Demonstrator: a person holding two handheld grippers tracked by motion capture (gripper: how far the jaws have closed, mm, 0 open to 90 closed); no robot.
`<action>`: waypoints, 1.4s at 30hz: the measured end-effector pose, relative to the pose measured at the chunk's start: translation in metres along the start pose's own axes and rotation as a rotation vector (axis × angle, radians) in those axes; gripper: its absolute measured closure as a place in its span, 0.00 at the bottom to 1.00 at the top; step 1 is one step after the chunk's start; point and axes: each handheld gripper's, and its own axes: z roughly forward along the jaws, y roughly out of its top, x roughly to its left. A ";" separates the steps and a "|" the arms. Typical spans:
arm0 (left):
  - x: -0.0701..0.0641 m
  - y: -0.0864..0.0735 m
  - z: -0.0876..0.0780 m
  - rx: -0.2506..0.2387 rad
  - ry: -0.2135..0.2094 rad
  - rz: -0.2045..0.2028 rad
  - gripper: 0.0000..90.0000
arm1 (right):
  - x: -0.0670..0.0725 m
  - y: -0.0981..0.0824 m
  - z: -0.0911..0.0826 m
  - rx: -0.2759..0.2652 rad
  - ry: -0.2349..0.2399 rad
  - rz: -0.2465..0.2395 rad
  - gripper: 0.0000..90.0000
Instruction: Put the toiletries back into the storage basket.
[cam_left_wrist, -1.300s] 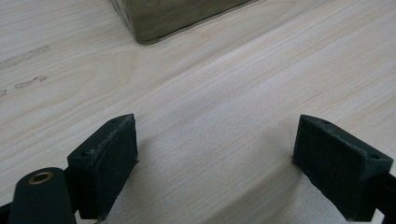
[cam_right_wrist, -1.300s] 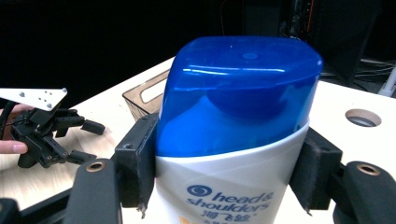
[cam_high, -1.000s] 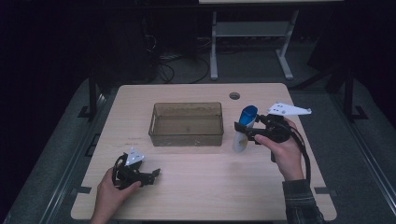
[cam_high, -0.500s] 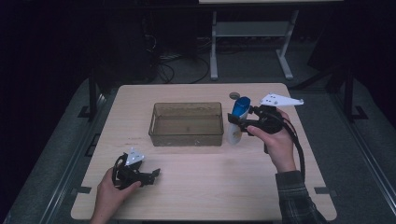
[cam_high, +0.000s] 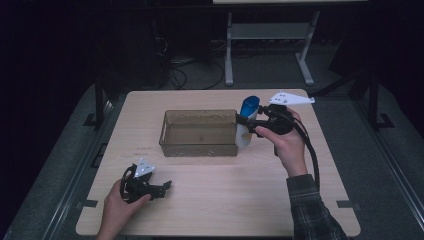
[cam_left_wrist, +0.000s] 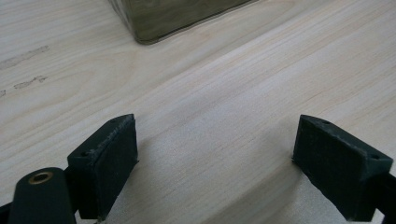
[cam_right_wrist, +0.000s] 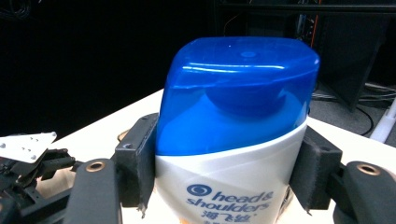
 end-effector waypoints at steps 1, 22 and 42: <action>0.000 0.000 0.000 0.000 0.000 0.000 0.14 | 0.000 0.001 0.002 0.001 0.002 0.001 0.38; 0.000 0.000 0.000 -0.001 -0.005 0.004 0.14 | -0.001 0.006 0.044 0.013 0.007 0.000 0.38; 0.000 0.000 0.000 0.001 -0.004 0.011 0.14 | -0.015 -0.012 0.068 0.080 -0.013 0.014 0.38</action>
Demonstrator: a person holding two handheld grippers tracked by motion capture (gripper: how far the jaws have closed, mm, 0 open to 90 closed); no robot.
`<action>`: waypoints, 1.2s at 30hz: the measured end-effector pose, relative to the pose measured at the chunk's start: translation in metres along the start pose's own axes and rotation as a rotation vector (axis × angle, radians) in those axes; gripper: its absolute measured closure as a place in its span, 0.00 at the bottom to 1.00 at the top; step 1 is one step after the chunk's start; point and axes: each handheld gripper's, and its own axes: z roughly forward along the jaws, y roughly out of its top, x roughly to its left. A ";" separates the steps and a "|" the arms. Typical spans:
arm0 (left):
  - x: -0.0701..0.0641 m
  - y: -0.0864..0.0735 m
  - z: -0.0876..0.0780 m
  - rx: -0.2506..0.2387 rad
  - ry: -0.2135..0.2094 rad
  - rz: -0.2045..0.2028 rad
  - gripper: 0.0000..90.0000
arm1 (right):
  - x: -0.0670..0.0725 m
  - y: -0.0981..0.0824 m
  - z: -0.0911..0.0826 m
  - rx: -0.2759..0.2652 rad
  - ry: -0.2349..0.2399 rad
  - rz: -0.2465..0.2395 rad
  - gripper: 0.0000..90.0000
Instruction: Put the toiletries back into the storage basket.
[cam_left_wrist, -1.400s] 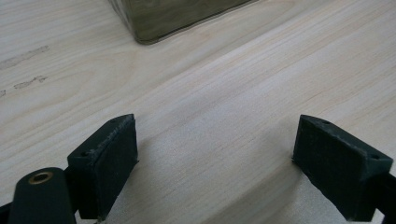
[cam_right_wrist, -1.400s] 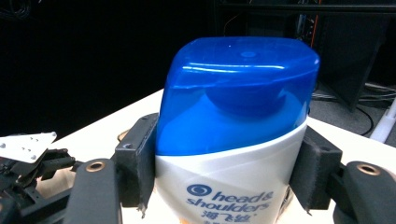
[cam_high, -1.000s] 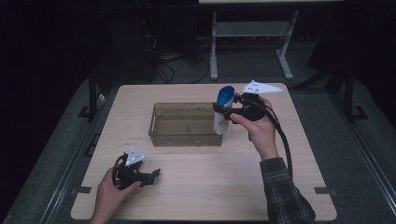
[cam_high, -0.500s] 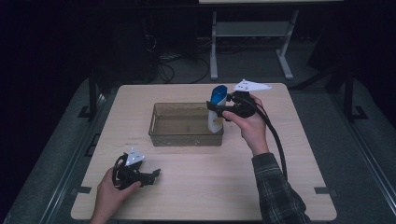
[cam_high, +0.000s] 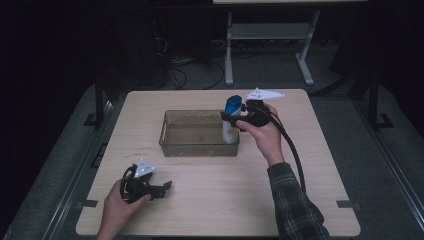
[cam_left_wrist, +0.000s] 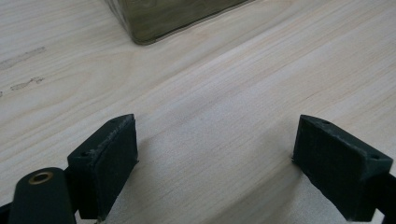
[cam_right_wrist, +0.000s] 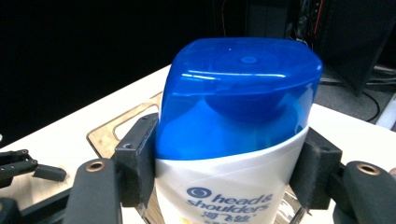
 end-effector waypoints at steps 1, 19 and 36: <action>0.000 0.000 0.000 0.000 0.000 0.000 0.14 | -0.001 -0.001 0.001 0.001 0.000 0.001 0.38; 0.000 0.000 0.000 0.002 -0.003 -0.002 0.14 | -0.002 -0.013 0.011 0.079 -0.012 -0.016 0.38; 0.000 0.000 0.000 0.001 -0.003 0.000 0.14 | -0.002 -0.028 0.019 0.137 -0.017 -0.010 0.38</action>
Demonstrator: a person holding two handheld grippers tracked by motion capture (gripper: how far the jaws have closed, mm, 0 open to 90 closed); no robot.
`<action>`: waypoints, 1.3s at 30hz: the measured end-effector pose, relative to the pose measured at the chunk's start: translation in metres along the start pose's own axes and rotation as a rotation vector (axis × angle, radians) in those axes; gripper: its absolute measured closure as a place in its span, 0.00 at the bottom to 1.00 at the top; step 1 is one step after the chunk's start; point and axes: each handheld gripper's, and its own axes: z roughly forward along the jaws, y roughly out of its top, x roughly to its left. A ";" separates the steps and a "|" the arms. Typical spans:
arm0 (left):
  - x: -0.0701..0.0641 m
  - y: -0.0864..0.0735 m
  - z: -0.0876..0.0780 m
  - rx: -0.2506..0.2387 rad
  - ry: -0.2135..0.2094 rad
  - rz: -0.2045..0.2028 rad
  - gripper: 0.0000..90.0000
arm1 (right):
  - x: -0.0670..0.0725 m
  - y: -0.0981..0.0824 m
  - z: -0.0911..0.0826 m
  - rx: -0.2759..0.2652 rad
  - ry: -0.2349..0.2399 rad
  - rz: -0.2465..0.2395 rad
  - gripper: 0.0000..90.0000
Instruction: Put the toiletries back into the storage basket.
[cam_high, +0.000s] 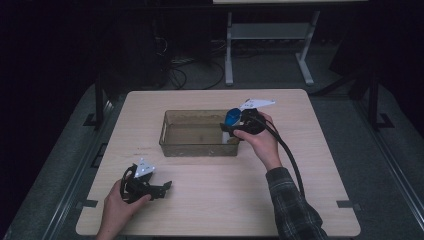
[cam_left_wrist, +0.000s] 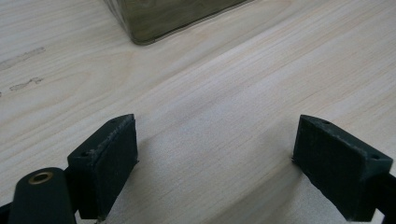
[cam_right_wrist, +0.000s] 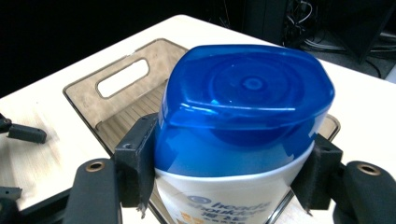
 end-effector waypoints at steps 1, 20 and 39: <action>0.000 0.000 0.000 0.000 0.000 0.000 0.14 | 0.001 -0.001 0.001 0.008 -0.004 -0.004 0.38; 0.000 0.000 0.000 0.000 0.000 -0.001 0.14 | 0.002 -0.004 0.007 0.044 0.004 -0.022 0.38; 0.000 0.000 0.000 0.000 0.000 0.002 0.14 | 0.004 0.004 -0.017 0.020 -0.002 -0.029 0.28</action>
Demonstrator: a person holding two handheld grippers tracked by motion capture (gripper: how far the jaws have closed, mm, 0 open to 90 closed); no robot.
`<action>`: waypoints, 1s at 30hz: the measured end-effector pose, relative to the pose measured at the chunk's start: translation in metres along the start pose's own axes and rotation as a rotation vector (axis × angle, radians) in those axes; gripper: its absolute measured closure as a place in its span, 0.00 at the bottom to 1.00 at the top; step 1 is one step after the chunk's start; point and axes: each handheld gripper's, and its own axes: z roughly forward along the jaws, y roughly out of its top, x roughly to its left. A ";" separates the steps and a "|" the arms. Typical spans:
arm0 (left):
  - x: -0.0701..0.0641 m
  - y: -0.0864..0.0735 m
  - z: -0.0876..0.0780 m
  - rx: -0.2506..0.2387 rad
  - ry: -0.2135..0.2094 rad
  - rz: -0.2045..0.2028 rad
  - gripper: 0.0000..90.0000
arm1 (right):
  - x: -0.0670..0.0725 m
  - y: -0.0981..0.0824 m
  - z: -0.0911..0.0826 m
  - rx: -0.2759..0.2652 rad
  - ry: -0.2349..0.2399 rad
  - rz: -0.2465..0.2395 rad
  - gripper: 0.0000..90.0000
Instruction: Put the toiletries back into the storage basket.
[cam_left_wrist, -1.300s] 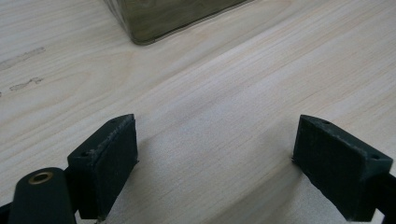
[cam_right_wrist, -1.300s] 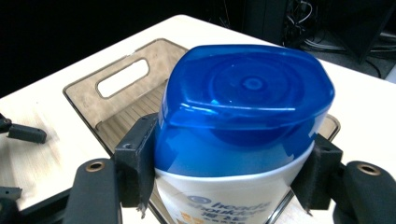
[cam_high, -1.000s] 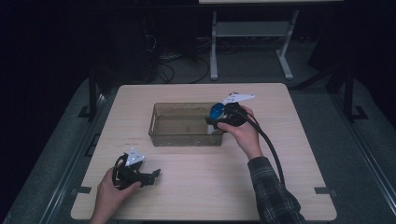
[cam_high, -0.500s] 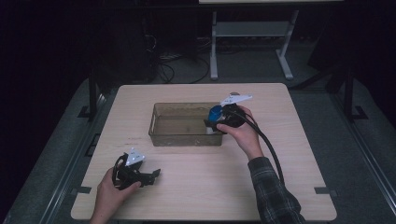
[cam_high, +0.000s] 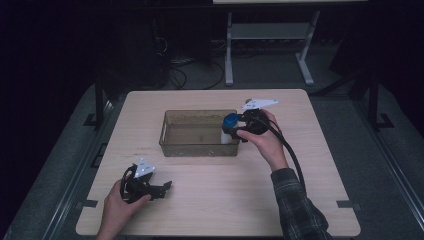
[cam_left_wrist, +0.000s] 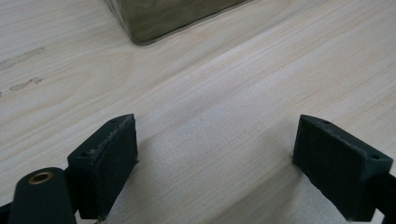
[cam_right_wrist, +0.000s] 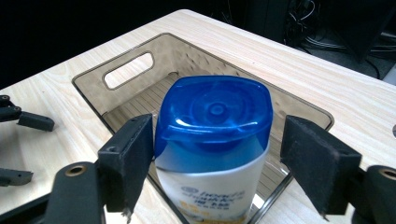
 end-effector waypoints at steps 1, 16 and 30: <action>0.000 0.000 0.000 0.000 0.000 0.000 0.14 | 0.000 0.000 -0.001 -0.001 0.000 -0.002 0.28; 0.000 0.000 0.000 -0.002 -0.001 -0.003 0.14 | -0.004 -0.013 -0.027 0.002 -0.015 0.004 0.27; 0.000 0.000 0.000 -0.002 0.000 -0.003 0.14 | -0.008 -0.043 -0.048 0.009 -0.045 0.015 0.28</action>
